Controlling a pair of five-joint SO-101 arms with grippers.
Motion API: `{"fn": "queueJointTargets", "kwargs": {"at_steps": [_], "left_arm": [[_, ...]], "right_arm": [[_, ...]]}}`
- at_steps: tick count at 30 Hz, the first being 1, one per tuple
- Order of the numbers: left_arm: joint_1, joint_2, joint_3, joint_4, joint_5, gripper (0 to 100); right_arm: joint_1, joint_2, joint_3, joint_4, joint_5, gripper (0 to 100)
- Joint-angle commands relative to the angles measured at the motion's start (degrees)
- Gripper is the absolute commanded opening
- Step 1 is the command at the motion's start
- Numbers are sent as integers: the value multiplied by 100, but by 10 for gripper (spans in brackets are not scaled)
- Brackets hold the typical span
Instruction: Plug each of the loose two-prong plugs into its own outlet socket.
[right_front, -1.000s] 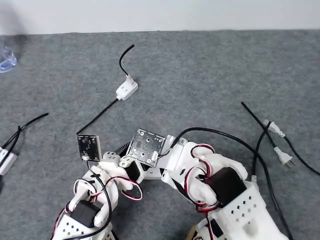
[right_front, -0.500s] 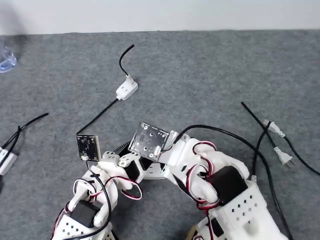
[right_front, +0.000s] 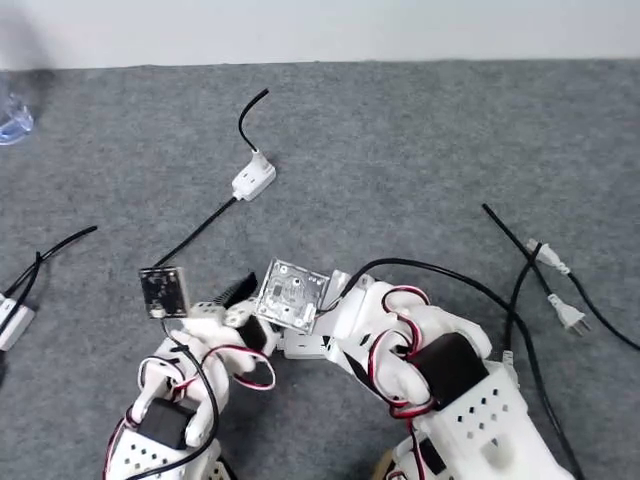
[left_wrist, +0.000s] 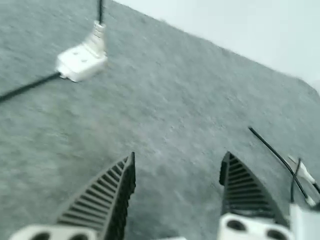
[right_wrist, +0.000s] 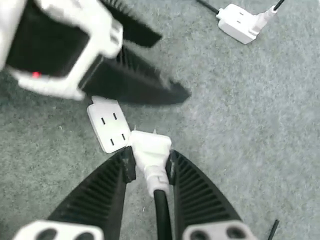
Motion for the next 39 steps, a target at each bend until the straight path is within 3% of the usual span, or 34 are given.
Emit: {"fn": "queueJointTargets", "kwargs": {"at_steps": [1, 9, 18, 39], "left_arm": [[-396, -35, -48, 316, 35, 265], [-1178, -35, -48, 1442, -554, 265], [-949, -35, -48, 1626, -615, 265], [-923, -35, -48, 1644, -615, 265]], "right_arm": [[101, 242, -35, -110, 132, 8], [66, 2105, -141, -497, 1196, 8], [84, 3556, -730, -470, 2418, 8], [92, 3758, -879, -848, 3042, 9]]}}
